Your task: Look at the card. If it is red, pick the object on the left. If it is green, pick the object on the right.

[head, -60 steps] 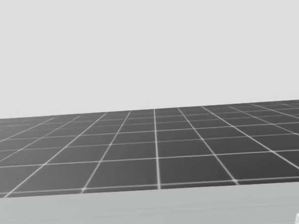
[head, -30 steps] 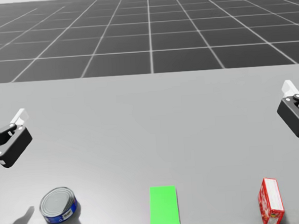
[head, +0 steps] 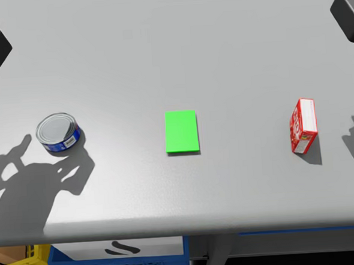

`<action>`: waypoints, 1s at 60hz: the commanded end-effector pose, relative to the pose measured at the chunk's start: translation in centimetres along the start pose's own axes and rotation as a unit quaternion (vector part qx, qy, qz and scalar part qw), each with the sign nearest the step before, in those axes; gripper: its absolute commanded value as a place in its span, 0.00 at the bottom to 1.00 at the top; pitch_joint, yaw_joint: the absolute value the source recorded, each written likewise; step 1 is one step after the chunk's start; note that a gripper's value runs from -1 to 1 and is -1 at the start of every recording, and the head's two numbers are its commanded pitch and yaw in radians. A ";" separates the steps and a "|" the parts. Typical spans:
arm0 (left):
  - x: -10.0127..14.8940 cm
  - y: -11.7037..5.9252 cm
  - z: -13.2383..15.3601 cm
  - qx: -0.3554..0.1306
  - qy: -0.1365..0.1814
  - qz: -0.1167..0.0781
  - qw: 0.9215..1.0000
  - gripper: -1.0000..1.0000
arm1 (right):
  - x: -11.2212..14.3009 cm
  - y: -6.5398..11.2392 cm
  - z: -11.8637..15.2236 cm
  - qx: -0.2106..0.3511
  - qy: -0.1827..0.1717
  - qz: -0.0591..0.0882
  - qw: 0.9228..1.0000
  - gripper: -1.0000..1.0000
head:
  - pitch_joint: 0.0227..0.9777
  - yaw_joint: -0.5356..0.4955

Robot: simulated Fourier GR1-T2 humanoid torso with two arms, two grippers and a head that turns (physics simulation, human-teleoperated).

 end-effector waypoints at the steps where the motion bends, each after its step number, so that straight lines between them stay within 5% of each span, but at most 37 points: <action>1: 0.0 0.0 -0.1 -0.001 0.000 -0.002 1.000 0.00 | 0.0 0.0 -0.1 -0.001 -0.001 0.003 1.000 0.00 | 0.95 0.52; 14: 0.0 0.0 -0.1 -0.001 -0.001 -0.002 1.000 0.00 | -0.1 -0.1 0.0 -0.002 -0.002 0.005 1.000 0.00 | 0.94 0.50; 38: 0.0 -0.1 0.0 -0.001 -0.001 -0.002 1.000 0.00 | -0.1 -0.1 -0.1 -0.005 -0.004 0.005 1.000 0.00 | 0.95 0.31; 60: -0.2 -0.2 -0.1 -0.003 -0.001 -0.003 1.000 0.00 | -0.1 0.2 -0.1 -0.009 -0.007 -0.009 1.000 0.00 | 0.94 0.19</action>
